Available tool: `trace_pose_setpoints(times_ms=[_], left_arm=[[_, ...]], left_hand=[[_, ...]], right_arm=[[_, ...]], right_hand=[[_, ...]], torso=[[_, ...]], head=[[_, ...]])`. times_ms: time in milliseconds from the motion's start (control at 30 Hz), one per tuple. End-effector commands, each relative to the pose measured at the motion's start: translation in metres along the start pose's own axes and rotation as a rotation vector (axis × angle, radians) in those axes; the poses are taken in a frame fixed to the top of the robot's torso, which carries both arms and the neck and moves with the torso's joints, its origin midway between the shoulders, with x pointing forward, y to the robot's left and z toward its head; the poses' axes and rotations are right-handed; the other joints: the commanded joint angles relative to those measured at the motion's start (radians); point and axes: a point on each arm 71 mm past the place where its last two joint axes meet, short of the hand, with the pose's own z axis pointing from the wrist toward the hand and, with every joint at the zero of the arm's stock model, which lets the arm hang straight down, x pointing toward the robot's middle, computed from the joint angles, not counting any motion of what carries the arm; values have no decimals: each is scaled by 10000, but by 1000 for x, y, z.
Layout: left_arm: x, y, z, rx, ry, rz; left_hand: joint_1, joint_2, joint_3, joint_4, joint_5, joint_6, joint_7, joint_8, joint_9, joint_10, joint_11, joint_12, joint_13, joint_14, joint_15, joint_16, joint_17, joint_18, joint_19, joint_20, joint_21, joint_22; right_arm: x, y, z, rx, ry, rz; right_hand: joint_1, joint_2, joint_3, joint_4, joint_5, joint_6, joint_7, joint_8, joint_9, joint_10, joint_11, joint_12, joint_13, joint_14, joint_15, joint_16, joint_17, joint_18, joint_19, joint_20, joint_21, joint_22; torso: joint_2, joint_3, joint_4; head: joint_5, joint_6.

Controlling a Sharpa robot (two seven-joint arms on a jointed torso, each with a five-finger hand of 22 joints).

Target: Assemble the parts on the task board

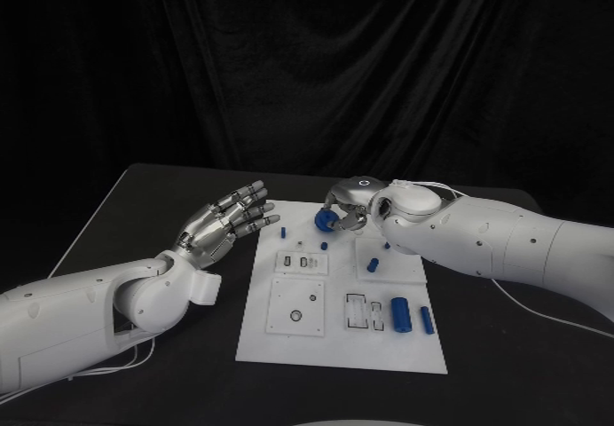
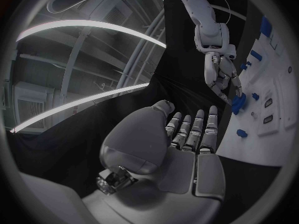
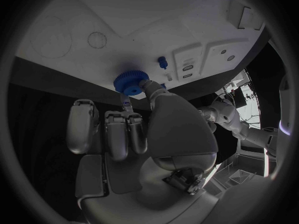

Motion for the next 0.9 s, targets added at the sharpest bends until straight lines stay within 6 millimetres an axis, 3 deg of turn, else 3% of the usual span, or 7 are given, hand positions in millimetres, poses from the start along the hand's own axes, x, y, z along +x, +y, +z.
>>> trace_pose_setpoints(times_ms=[33,333,567,900], left_arm=[[3,0,1,93,165,-113],[3,1,2,59,194,-128],[4,2,2,21,213,-139],[5,2,3,-22,254,-163]], left_hand=[[-105,27,71,2,-56,-13,48,20,4,-41,-8,12,-4,-4,80,64,8,-196,-8,53,54,9],[-119,24,98,0,-57,-2,57,24,6,-40,-5,27,-3,7,91,84,11,-203,-5,56,60,12],[-119,24,98,0,-57,-2,57,24,6,-40,-5,27,-3,7,91,84,11,-203,-5,56,60,12],[-131,20,120,-3,-57,27,63,36,11,-35,-1,52,1,13,98,96,12,-210,-2,57,65,14]], right_arm=[[4,0,1,100,275,10],[5,4,4,57,317,7],[5,5,6,55,283,13],[5,11,9,-74,303,22]], right_hand=[[-33,107,80,-3,-88,151,-260,407,2549,1031,90,41,2602,962,78,-57,2449,-14,-89,6,-73,1278],[-51,109,168,4,-142,-42,-242,234,2516,884,112,-20,2470,884,105,-163,2325,38,-239,38,-275,1178],[-125,67,331,50,-264,-425,-208,-188,2312,852,146,-34,2445,1057,139,76,2613,1,-133,78,-169,1298],[-277,32,499,192,-799,-1052,-251,-964,1858,489,127,-194,2137,974,138,-33,2492,52,-280,89,-402,1257]], torso=[[10,19,1],[9,17,-25],[9,20,-33],[8,19,-8]], head=[[6,-19],[11,-84],[21,-112],[-11,-125]])
